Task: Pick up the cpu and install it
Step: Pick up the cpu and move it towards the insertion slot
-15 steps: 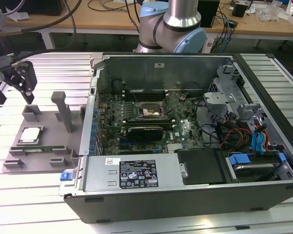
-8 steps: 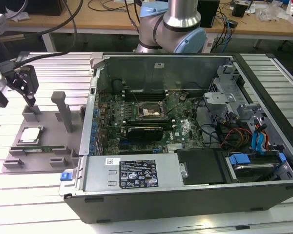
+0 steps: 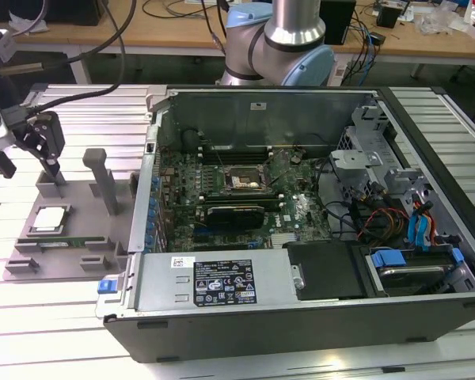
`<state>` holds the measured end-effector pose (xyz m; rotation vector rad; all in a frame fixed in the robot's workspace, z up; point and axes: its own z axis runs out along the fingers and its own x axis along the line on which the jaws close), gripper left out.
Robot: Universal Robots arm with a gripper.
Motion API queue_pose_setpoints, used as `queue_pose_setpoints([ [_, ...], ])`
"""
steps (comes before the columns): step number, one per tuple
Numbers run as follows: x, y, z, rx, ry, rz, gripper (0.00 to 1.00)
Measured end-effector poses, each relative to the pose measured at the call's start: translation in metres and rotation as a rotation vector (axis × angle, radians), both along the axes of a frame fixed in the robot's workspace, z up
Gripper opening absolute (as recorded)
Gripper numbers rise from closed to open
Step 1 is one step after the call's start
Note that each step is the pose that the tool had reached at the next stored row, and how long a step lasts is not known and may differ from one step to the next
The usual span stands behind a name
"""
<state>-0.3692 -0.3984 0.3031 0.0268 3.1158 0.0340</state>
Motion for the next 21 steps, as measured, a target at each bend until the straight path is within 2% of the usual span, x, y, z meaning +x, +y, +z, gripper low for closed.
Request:
queue_pose_setpoints([
  [21,0.0,0.0,-0.0262,0.0,-0.0001,0.0,0.68],
])
